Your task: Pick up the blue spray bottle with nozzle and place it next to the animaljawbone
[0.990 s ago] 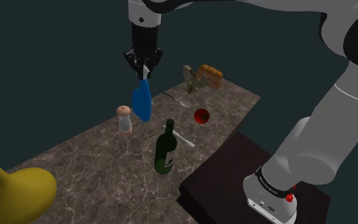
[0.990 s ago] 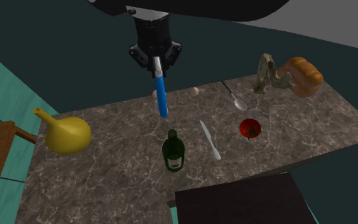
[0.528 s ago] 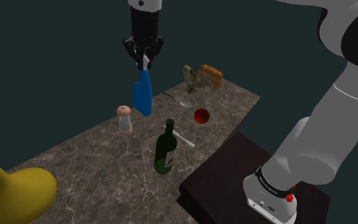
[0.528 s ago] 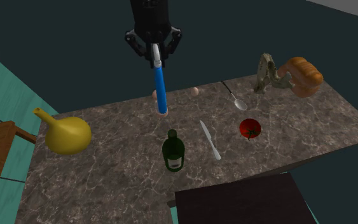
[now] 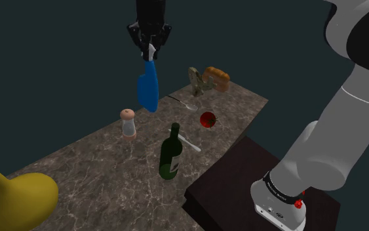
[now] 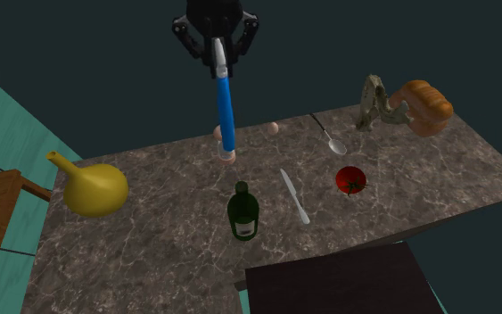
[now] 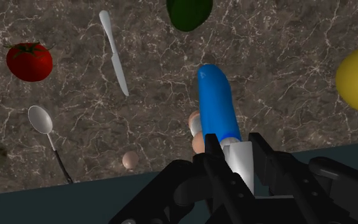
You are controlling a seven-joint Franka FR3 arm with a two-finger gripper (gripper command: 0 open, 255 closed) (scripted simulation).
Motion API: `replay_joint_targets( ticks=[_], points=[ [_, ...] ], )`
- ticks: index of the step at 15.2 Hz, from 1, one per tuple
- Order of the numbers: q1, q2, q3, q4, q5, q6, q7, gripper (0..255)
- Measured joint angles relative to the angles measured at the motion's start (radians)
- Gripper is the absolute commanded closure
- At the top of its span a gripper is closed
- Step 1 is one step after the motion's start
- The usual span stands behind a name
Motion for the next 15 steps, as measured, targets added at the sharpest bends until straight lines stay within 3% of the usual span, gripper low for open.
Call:
replay_joint_targets(
  ticks=[15],
  points=[
    [-0.189, -0.044, -0.161, -0.111, 0.019, 0.068, -0.346, 255]
  ],
)
